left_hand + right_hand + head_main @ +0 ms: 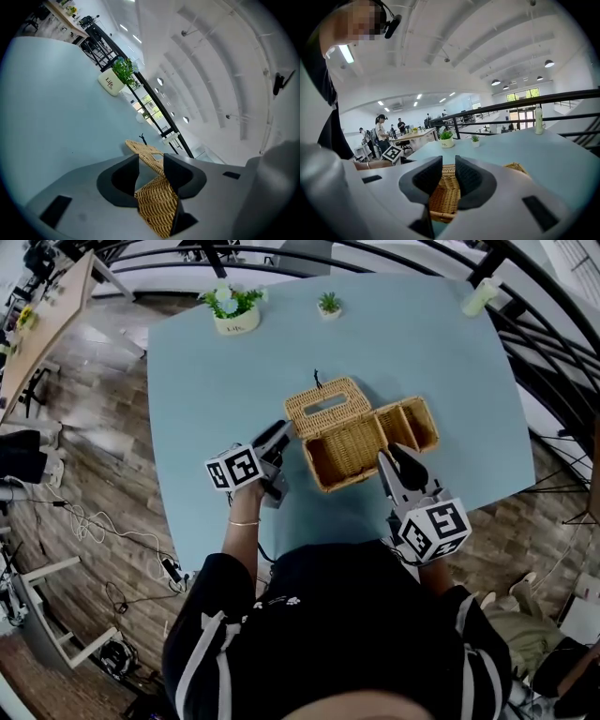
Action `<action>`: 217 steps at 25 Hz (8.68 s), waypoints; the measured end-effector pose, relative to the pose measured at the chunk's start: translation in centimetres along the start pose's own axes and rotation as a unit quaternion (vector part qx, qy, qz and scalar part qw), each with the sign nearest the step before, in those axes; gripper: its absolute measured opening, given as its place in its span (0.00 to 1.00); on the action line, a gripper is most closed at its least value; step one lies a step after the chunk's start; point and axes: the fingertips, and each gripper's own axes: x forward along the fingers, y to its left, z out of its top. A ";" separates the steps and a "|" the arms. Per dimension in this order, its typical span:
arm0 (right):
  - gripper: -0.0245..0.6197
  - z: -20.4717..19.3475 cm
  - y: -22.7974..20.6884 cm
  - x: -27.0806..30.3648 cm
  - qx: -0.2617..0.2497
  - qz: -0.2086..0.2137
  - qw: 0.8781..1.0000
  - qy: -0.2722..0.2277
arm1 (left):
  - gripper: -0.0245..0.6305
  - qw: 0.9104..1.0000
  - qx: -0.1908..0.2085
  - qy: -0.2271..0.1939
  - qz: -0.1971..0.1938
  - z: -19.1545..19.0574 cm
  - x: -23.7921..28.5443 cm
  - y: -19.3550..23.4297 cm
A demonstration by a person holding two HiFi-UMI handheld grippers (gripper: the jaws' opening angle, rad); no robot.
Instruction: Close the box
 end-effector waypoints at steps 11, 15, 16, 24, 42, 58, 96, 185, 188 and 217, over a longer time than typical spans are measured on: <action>0.17 -0.5 -0.2 0.2 0.014 -0.015 1.000 0.009 | 0.27 0.995 -0.087 -0.019 -0.034 0.0 1.9 1.2; 0.17 -0.5 -0.1 0.3 0.019 -0.018 1.000 0.008 | 0.27 0.992 -0.115 -0.029 -0.040 0.2 2.4 1.9; 0.17 -0.5 -0.1 0.4 0.020 -0.018 1.000 0.008 | 0.27 0.992 -0.119 -0.033 -0.041 0.3 2.5 2.0; 0.17 -0.3 0.1 0.3 0.021 -0.019 1.000 0.004 | 0.24 0.991 -0.124 -0.046 -0.031 0.8 2.3 2.2; 0.17 0.2 -0.4 -0.3 0.011 -0.014 1.000 -0.012 | 0.14 0.994 -0.015 -0.097 -0.042 4.0 1.1 -1.6; 0.17 0.3 0.3 1.4 -0.005 0.008 1.000 -0.004 | 0.12 0.987 0.082 -0.111 -0.082 4.4 -0.3 -5.2; 0.06 4.7 1.8 9.7 -0.037 0.004 0.999 -0.030 | 0.12 0.957 0.242 -0.085 -0.133 2.0 -2.4 -9.0; 0.06 -5.4 2.5 -1.8 0.032 0.027 0.999 0.028 | 0.29 0.930 0.356 0.025 -0.092 -8.0 -4.9 -9.4; 0.06 -5.9 2.3 -1.8 0.034 0.027 0.999 0.033 | 0.29 0.932 0.350 0.030 -0.089 -8.4 -4.9 -9.2; 0.06 -10.1 1.9 -1.6 0.042 0.020 0.996 0.082 | 0.28 0.948 0.307 0.038 -0.071 -10.5 -5.9 -7.2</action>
